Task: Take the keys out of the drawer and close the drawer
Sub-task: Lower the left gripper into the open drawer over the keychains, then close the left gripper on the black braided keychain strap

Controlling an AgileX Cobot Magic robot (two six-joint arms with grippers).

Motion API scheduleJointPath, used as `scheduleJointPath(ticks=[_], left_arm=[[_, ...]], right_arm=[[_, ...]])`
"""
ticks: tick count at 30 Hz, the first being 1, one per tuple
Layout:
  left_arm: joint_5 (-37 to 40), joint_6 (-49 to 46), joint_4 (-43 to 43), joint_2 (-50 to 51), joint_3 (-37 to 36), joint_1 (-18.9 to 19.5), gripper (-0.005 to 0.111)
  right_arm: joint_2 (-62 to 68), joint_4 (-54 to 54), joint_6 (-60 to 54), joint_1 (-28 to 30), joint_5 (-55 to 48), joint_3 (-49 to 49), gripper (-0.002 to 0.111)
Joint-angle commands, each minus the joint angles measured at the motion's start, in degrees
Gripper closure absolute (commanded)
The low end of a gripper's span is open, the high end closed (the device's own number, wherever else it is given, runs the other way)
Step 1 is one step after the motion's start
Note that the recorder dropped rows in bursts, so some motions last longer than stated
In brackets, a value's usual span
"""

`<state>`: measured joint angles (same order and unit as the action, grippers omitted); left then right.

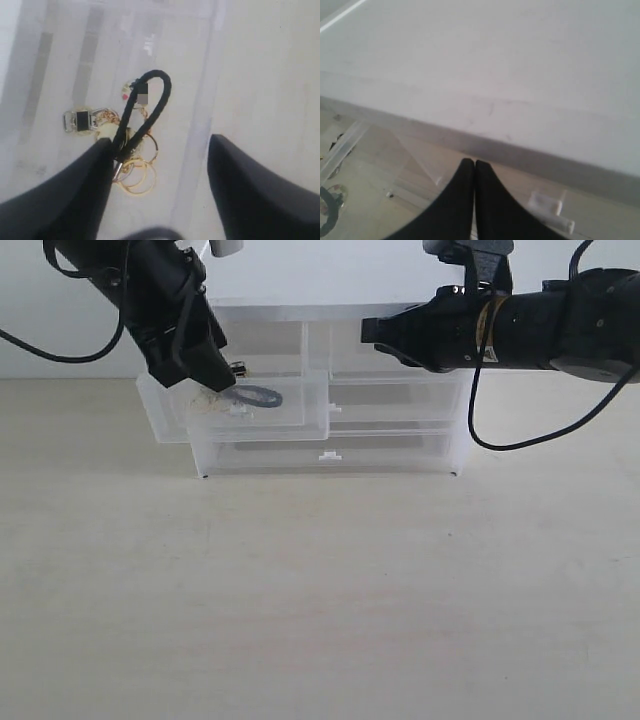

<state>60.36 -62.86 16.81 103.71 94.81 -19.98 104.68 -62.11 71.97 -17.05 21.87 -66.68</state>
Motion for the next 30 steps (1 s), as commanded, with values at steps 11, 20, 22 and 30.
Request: scheduleJointPath(ticks=[11, 20, 22, 30], left_arm=[[-10.9, 0.2, -0.5, -1.5, 0.2, -0.1, 0.052], [-14.5, 1.4, -2.7, 3.7, 0.2, -0.1, 0.052], [-14.8, 1.4, -2.8, 4.3, 0.2, -0.1, 0.052], [-14.9, 1.6, -5.0, 4.9, 0.2, -0.1, 0.052]], right_arm=[[-0.5, 0.1, -0.2, 0.5, -0.8, -0.2, 0.108], [-0.5, -0.4, -0.2, 0.5, -0.8, -0.2, 0.108], [-0.5, -0.4, -0.2, 0.5, -0.8, 0.0, 0.108], [-0.1, -0.3, -0.2, 0.5, -0.1, 0.0, 0.108]])
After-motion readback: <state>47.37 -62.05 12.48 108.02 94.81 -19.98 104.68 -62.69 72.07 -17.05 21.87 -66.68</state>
